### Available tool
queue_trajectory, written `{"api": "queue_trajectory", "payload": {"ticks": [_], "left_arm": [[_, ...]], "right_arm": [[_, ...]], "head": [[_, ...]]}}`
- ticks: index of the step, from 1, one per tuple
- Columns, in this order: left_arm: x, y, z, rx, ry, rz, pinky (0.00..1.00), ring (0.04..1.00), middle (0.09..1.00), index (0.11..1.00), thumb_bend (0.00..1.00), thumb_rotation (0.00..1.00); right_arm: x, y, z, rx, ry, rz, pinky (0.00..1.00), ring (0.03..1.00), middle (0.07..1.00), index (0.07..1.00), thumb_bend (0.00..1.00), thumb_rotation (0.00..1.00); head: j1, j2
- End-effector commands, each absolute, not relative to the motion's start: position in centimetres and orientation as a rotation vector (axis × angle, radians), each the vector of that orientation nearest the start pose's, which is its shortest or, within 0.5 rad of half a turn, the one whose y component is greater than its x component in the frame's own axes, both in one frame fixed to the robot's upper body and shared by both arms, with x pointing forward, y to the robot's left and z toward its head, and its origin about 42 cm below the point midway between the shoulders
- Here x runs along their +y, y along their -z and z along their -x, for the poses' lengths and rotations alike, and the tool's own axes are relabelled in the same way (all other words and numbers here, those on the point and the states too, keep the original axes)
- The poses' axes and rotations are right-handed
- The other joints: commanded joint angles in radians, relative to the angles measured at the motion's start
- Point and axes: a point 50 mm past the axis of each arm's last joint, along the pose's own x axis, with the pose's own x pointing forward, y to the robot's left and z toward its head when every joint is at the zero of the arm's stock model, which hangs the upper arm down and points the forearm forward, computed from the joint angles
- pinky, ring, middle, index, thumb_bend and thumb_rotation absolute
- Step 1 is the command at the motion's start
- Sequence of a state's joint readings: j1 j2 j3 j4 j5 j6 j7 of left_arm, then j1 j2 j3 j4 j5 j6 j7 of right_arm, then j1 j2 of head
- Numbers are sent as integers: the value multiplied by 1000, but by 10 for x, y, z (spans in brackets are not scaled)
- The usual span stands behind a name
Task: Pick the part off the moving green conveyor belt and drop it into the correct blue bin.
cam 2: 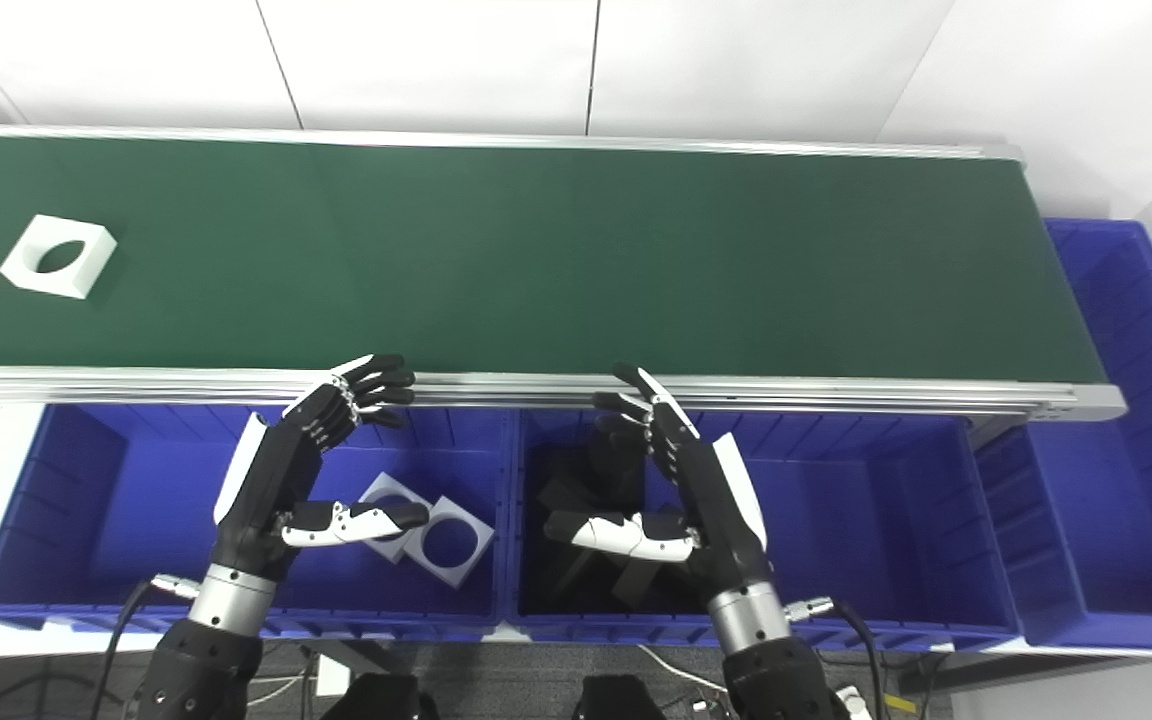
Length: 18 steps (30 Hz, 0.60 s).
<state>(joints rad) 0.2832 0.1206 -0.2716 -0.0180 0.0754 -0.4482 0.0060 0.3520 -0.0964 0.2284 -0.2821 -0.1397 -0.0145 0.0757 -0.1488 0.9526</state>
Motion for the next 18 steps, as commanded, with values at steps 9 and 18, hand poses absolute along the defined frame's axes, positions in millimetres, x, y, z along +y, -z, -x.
{"api": "queue_trajectory", "payload": {"ticks": [9, 18], "left_arm": [[184, -73, -179, -240, 238, -89, 618, 711, 755, 786, 841, 233], [180, -63, -174, -206, 257, -118, 624, 729, 767, 794, 835, 250]], "right_arm": [[-186, -107, -169, -44, -234, 157, 754, 777, 806, 909, 841, 254], [-193, -94, -162, -38, -249, 171, 763, 790, 821, 923, 812, 259]], "head": [[3, -4], [185, -122]]}}
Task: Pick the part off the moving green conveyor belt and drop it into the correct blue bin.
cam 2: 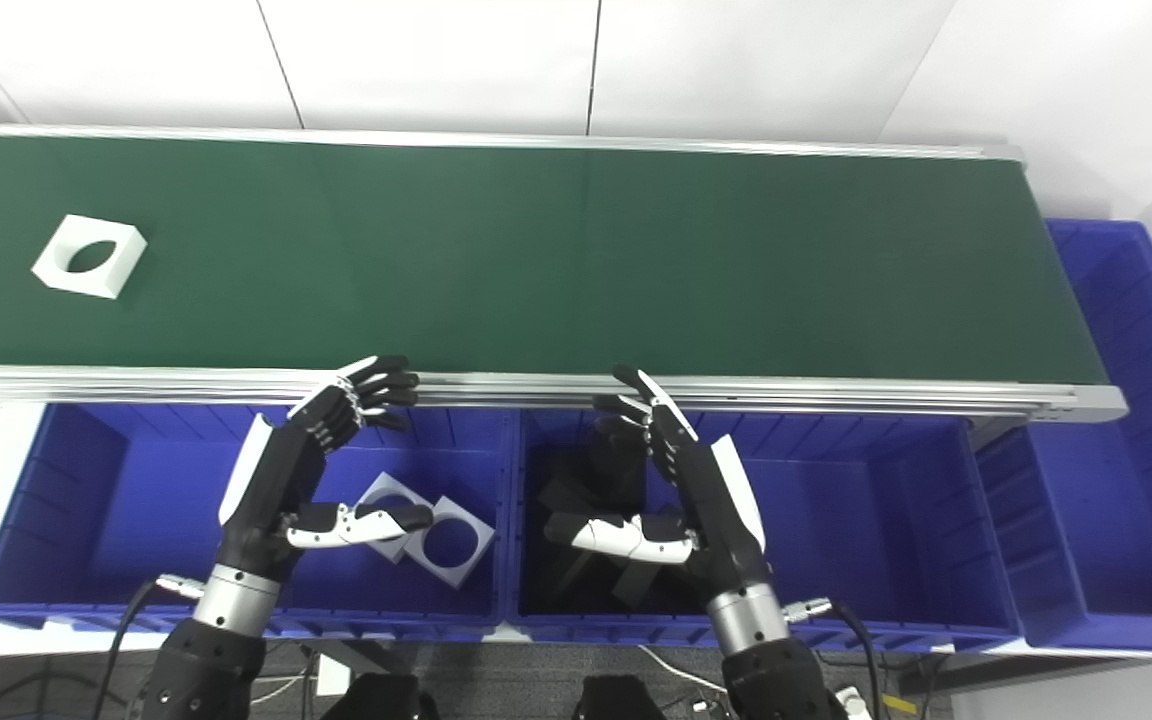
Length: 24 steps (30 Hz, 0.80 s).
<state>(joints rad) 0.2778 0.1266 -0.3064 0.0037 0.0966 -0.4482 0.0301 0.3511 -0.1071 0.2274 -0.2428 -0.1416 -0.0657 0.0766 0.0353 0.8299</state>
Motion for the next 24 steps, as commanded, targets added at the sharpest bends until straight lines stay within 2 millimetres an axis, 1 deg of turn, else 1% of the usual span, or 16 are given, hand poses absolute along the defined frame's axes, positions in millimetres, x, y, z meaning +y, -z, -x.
{"api": "queue_trajectory", "payload": {"ticks": [1, 2, 3, 4, 5, 6, 7, 8, 14, 15, 16, 17, 18, 19, 20, 24], "left_arm": [[177, -61, -172, -199, 255, -119, 624, 729, 766, 793, 836, 250], [175, -59, -171, -196, 252, -121, 623, 726, 765, 791, 838, 251], [173, -58, -170, -191, 251, -121, 622, 724, 764, 790, 840, 252], [172, -57, -170, -188, 250, -123, 621, 723, 762, 787, 843, 249], [169, -55, -168, -184, 248, -120, 620, 722, 762, 787, 844, 248], [167, -54, -168, -181, 246, -118, 615, 719, 760, 781, 850, 237], [164, -52, -167, -178, 244, -122, 612, 717, 759, 777, 854, 233], [163, -51, -167, -177, 243, -125, 607, 713, 756, 771, 857, 233], [155, -40, -165, -176, 227, -186, 584, 689, 744, 760, 866, 252], [155, -38, -166, -178, 224, -195, 580, 685, 742, 760, 867, 257], [154, -37, -166, -180, 223, -203, 577, 681, 738, 757, 868, 255], [153, -35, -166, -183, 221, -208, 577, 680, 737, 757, 868, 253], [153, -34, -166, -181, 220, -210, 577, 679, 736, 756, 868, 252], [153, -32, -166, -180, 219, -212, 573, 673, 731, 753, 876, 249], [153, -32, -166, -181, 217, -214, 572, 671, 729, 752, 879, 247], [152, -32, -167, -185, 216, -201, 561, 666, 725, 742, 892, 239]], "right_arm": [[-195, -92, -160, -35, -250, 166, 763, 790, 822, 923, 811, 258], [-197, -91, -159, -34, -253, 165, 770, 793, 822, 926, 811, 259], [-199, -89, -158, -33, -256, 163, 773, 794, 822, 928, 810, 262], [-200, -87, -157, -33, -258, 161, 781, 800, 824, 931, 809, 265], [-202, -86, -156, -34, -261, 163, 784, 801, 824, 931, 809, 266], [-204, -84, -155, -36, -262, 165, 786, 805, 824, 934, 809, 271], [-206, -83, -154, -38, -262, 165, 787, 806, 823, 934, 810, 271], [-207, -81, -154, -39, -261, 165, 786, 806, 821, 931, 815, 266], [-212, -69, -153, -51, -266, 172, 753, 795, 817, 929, 815, 244], [-212, -68, -153, -53, -268, 173, 749, 794, 817, 931, 813, 239], [-212, -66, -152, -53, -268, 176, 743, 791, 814, 932, 811, 231], [-213, -64, -152, -54, -269, 177, 741, 790, 813, 932, 812, 230], [-213, -63, -152, -52, -270, 177, 739, 789, 812, 932, 813, 229], [-213, -61, -152, -51, -271, 176, 739, 790, 813, 932, 814, 230], [-213, -60, -152, -50, -270, 177, 739, 790, 814, 932, 815, 231], [-213, -56, -153, -50, -270, 181, 718, 772, 805, 924, 824, 200]], "head": [[49, -36], [49, -36], [83, -63], [83, -63], [110, -91], [110, -91], [128, -115], [130, -120], [171, -216], [171, -216], [173, -237], [173, -237], [174, -254], [174, -254], [174, -268], [178, -294]]}}
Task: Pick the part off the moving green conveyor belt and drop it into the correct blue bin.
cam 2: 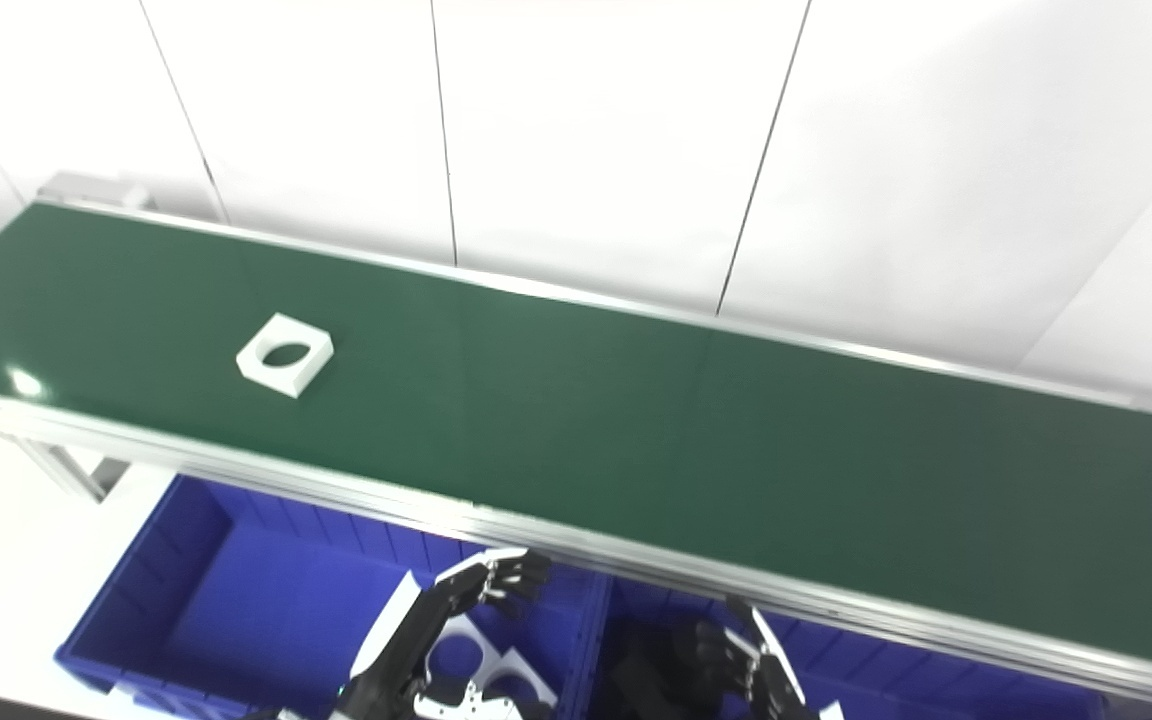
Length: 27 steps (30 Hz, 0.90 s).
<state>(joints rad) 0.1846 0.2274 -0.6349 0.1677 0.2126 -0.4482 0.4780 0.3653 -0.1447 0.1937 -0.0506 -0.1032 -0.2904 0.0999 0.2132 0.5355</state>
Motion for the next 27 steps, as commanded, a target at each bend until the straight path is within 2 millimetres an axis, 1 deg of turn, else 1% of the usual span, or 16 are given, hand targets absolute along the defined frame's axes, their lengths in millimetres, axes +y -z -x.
{"api": "queue_trajectory", "payload": {"ticks": [1, 2, 6, 7, 9, 12, 15, 18, 19, 21, 25, 27], "left_arm": [[152, -33, -168, -186, 217, -195, 563, 672, 728, 739, 902, 232], [153, -35, -169, -189, 219, -184, 563, 672, 728, 739, 903, 231], [159, -48, -174, -211, 226, -141, 575, 689, 748, 748, 917, 260], [163, -55, -179, -238, 231, -144, 580, 697, 753, 762, 923, 280], [172, -68, -186, -283, 242, -150, 583, 701, 755, 769, 927, 289], [186, -85, -197, -333, 268, -156, 621, 734, 784, 797, 944, 314], [208, -110, -215, -411, 298, -199, 645, 763, 807, 819, 937, 312], [229, -125, -228, -454, 329, -258, 691, 805, 844, 852, 911, 311], [239, -131, -233, -470, 333, -309, 698, 810, 850, 858, 906, 310], [254, -141, -242, -485, 341, -378, 731, 826, 874, 886, 902, 360], [284, -162, -264, -498, 366, -477, 780, 850, 874, 894, 881, 370], [295, -173, -275, -496, 369, -525, 792, 856, 875, 890, 870, 372]], "right_arm": [[-213, -56, -154, -49, -271, 181, 715, 771, 806, 925, 826, 196], [-213, -55, -154, -48, -273, 181, 715, 771, 806, 925, 826, 196], [-212, -52, -156, -40, -277, 169, 712, 776, 808, 928, 829, 180], [-211, -51, -157, -38, -276, 167, 715, 778, 808, 928, 833, 173], [-210, -50, -158, -39, -276, 168, 716, 778, 807, 927, 836, 170], [-209, -48, -160, -45, -275, 168, 712, 776, 804, 922, 838, 163], [-207, -47, -162, -46, -274, 170, 715, 776, 801, 922, 842, 173], [-205, -46, -162, -48, -275, 162, 722, 780, 799, 920, 848, 178], [-205, -46, -163, -49, -275, 163, 724, 780, 799, 920, 849, 178], [-203, -45, -164, -52, -276, 164, 731, 784, 799, 919, 852, 178], [-201, -44, -165, -58, -281, 162, 743, 789, 796, 918, 854, 173], [-200, -44, -166, -60, -279, 171, 739, 785, 793, 914, 862, 179]], "head": [[0, 1], [4, -12], [12, -27], [12, -30], [10, -34], [7, -36], [-4, -38], [-6, -41], [-7, -44], [-8, -46], [-18, -45], [-24, -45]]}}
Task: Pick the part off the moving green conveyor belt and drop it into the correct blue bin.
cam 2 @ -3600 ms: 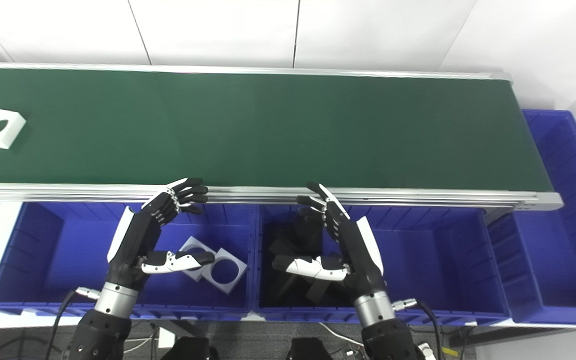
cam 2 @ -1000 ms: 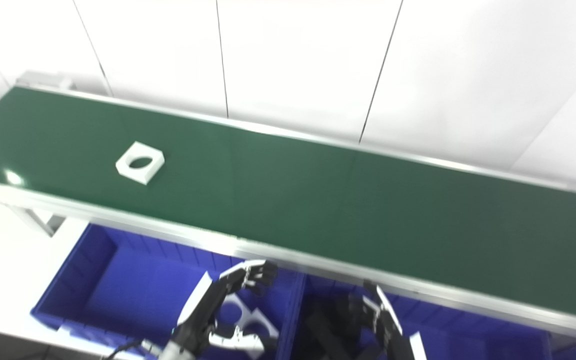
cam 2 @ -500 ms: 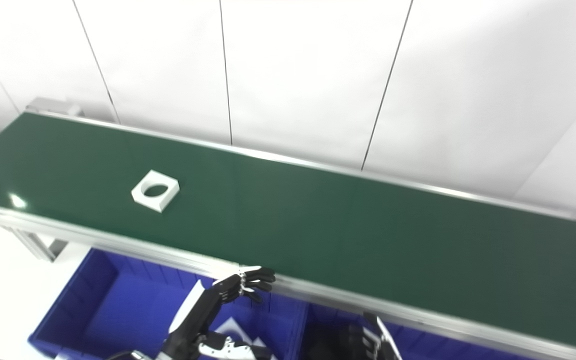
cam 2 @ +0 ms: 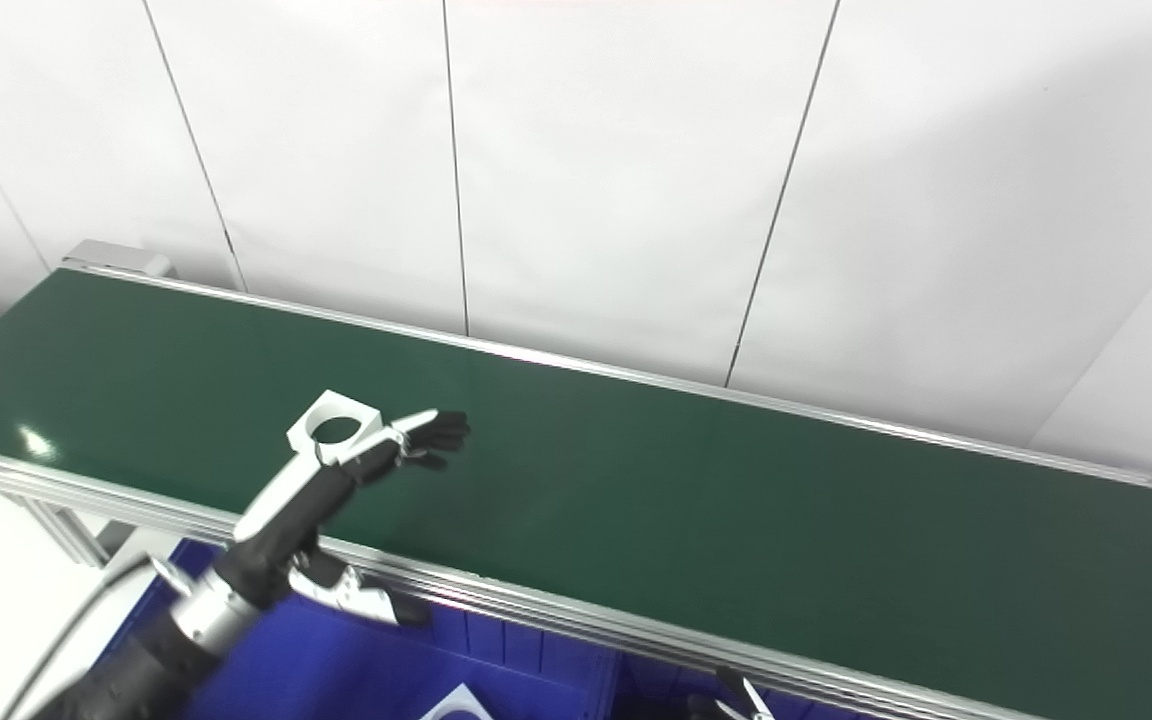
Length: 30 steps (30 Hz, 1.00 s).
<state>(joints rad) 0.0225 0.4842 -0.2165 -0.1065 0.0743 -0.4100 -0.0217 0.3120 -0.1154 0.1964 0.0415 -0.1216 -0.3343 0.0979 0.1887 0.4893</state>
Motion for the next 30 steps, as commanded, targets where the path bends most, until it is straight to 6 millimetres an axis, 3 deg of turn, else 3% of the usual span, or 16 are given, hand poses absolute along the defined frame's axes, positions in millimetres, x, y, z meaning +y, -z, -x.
{"api": "queue_trajectory", "payload": {"ticks": [1, 7, 12, 22, 30], "left_arm": [[300, -178, -280, -496, 368, -550, 796, 858, 875, 887, 867, 376], [326, -210, -316, -488, 383, -702, 823, 872, 890, 880, 840, 350], [344, -220, -348, -444, 383, -783, 831, 872, 888, 880, 840, 305], [361, -229, -400, -356, 380, -1002, 686, 803, 870, 873, 840, 227], [362, -218, -425, -254, 417, -1174, 808, 865, 888, 877, 862, 259]], "right_arm": [[-200, -44, -167, -63, -279, 176, 733, 781, 791, 911, 866, 183], [-201, -42, -170, -78, -283, 166, 721, 771, 782, 903, 877, 177], [-202, -42, -170, -85, -286, 170, 721, 771, 781, 902, 881, 185], [-202, -44, -171, -119, -278, 148, 689, 751, 767, 882, 890, 166], [-201, -46, -170, -125, -270, 134, 661, 741, 758, 875, 890, 189]], "head": [[-3, 2], [-7, 4], [-4, 4], [-2, 11], [1, 18]]}}
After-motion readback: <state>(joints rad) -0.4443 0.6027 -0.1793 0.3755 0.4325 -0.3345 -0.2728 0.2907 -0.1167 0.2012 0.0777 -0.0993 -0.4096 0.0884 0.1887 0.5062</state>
